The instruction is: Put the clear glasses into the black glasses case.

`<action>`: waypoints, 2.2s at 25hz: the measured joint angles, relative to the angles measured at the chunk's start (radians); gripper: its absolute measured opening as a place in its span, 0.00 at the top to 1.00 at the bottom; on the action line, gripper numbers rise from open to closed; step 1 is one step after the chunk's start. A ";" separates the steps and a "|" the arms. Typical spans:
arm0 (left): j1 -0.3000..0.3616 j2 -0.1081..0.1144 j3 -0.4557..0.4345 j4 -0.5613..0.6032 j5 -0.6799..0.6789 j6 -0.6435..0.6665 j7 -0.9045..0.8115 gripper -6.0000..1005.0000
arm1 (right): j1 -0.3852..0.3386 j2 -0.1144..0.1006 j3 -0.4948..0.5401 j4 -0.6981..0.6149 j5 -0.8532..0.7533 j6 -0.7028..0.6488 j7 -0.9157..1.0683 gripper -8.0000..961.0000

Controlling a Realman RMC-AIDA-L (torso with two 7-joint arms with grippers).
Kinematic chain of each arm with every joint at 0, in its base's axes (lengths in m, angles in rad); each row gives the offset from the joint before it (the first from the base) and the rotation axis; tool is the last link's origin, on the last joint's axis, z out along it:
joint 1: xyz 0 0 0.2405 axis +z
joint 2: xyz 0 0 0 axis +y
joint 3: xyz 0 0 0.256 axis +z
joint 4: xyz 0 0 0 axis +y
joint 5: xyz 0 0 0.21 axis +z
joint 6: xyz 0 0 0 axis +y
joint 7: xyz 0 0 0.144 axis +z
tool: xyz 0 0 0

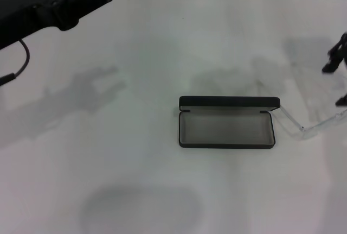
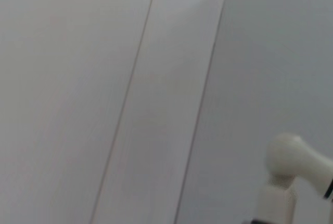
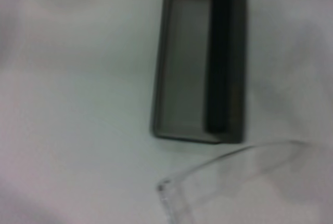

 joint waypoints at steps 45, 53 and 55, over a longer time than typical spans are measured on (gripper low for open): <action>0.019 0.001 -0.023 -0.039 -0.046 0.073 0.076 0.49 | -0.047 0.119 -0.117 0.058 -0.193 0.108 0.074 0.52; 0.026 0.001 -0.024 -0.039 -0.046 0.073 0.076 0.49 | -0.053 0.123 -0.124 0.049 -0.194 0.140 0.079 0.80; 0.027 0.001 -0.023 -0.040 -0.046 0.073 0.076 0.49 | -0.053 0.123 -0.124 0.049 -0.194 0.138 0.084 0.86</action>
